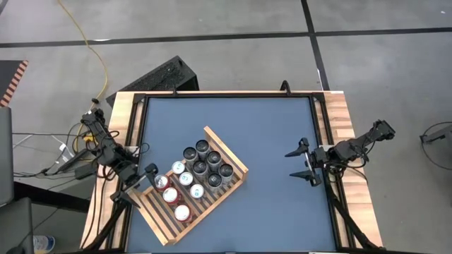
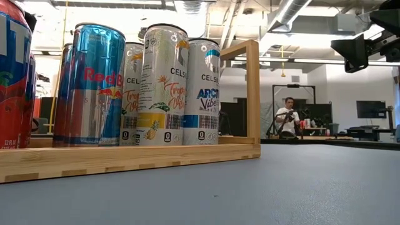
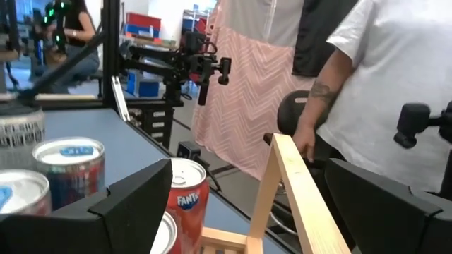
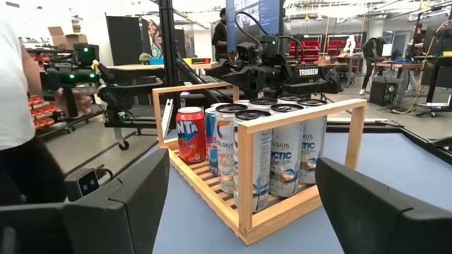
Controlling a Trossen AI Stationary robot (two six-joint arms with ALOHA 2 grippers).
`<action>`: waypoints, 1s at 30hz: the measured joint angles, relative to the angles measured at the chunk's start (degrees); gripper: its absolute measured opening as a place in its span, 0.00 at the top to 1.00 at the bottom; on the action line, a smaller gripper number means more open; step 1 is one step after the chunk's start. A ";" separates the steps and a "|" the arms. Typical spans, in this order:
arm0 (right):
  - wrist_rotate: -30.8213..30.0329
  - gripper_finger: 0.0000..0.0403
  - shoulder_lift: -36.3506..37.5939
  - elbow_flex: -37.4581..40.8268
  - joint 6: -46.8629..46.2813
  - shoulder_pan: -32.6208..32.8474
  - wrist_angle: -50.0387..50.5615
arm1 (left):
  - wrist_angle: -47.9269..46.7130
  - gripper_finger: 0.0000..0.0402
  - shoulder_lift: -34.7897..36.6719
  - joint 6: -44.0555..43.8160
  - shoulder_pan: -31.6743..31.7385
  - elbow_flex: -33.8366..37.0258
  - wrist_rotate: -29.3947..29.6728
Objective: Place canned beverage on shelf
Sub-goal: Return to Home Position
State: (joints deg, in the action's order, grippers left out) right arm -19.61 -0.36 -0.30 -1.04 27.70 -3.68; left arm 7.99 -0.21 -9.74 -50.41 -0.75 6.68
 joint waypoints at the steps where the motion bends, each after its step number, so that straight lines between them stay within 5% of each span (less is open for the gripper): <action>1: 0.01 0.18 0.00 0.00 0.00 0.00 0.00 | -0.21 0.10 0.00 -1.10 0.00 0.00 0.01; 30: 0.03 0.18 0.00 0.04 0.00 0.00 0.00 | -1.25 0.10 0.00 -4.92 0.00 -0.09 0.01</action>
State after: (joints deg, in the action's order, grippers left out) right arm -19.57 -0.36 -0.25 -1.04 27.70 -3.68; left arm 6.75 -0.21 -14.66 -50.41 -0.84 6.70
